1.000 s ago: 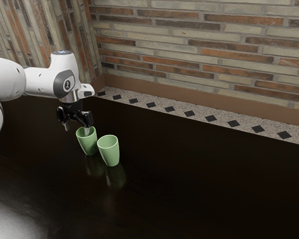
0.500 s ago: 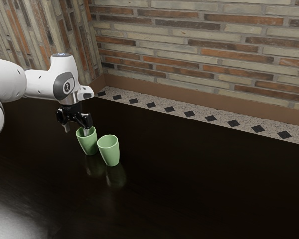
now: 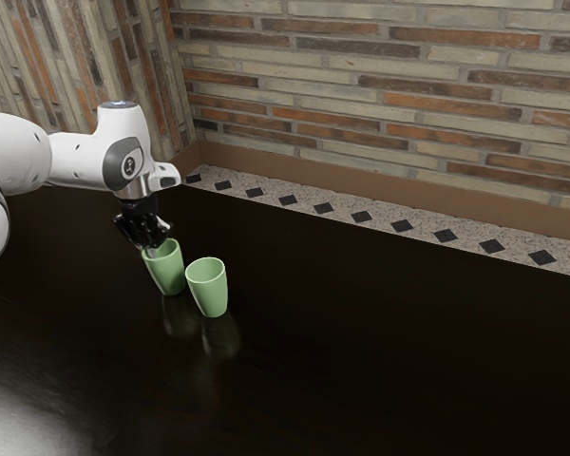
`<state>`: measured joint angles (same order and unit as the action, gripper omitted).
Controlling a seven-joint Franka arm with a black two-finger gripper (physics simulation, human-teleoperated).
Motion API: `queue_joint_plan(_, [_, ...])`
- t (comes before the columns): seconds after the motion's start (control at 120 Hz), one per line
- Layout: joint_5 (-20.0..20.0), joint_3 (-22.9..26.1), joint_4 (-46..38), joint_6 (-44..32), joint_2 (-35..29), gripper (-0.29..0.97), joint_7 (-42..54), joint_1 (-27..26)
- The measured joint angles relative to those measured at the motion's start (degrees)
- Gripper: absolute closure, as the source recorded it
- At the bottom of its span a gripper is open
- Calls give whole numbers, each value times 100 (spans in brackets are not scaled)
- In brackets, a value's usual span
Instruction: Place the left cup onto the right cup
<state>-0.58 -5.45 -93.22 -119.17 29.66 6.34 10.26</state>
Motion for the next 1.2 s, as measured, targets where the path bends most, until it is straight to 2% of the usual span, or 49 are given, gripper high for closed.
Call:
queue_joint_plan(0.575, [-24,69,29,-9,-74,78,-81,-47])
queue_joint_plan(0.842, [-31,71,-20,61,-497,79,-199,-166])
queue_joint_plan(1.2, [-28,143,-17,537,-1191,79,-670,-352])
